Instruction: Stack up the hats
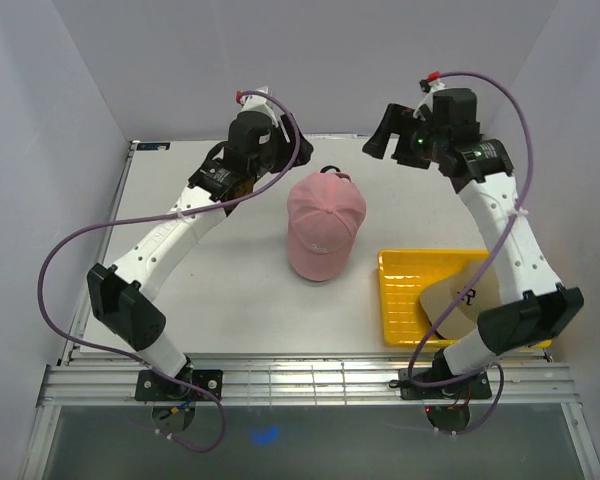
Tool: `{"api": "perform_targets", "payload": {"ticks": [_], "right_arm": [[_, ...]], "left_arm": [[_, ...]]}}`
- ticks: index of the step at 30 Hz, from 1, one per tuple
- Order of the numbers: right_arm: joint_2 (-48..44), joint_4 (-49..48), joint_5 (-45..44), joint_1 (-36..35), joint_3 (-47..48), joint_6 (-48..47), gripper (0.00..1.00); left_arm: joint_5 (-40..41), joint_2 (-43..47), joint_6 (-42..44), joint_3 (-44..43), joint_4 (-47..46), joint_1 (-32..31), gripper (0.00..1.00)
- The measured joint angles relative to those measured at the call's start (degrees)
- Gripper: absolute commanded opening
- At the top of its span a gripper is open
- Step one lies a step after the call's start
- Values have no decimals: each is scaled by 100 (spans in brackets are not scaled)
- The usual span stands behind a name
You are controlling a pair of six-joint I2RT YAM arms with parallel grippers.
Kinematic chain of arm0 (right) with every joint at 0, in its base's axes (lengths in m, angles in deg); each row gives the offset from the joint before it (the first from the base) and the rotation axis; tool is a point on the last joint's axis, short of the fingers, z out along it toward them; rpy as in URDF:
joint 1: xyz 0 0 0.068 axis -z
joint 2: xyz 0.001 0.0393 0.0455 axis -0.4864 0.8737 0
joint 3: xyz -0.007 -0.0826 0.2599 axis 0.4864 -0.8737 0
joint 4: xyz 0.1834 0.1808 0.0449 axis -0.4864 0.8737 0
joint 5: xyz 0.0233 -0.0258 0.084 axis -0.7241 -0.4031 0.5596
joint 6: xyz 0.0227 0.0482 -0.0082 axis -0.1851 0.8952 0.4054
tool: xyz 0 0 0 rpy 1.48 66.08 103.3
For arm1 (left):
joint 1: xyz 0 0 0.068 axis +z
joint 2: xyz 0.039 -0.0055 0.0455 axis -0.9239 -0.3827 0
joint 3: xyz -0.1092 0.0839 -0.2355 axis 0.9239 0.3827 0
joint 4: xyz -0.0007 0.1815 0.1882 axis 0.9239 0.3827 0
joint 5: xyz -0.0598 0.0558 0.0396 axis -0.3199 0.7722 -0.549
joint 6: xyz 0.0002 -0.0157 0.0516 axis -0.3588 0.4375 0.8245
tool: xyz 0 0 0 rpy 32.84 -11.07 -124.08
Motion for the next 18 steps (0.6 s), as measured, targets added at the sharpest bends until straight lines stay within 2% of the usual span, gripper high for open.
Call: {"api": "perform_targets", "payload": {"ticks": [4,9,13,15,18], "right_arm": [[-1045,105,-240,356,-328,81,90],[-2092,516,-1119,726,-1318,251,93],[-2229,1333,-2236,935,-2124,634,94],[-2173,1797,-2782,1075,-2411,868,98],[-2170,2271,-3401,1270,-2651,1211,97]], "left_arm": [[-225,61,131,-455,-85,-216,73],[-361,208,295,-640,-214,-942,73],[-525,365,306,-457,-208,-1421,73],[-570,459,304,-308,-188,-1513,73],[-612,595,280,-120,-122,-1541,72]]}}
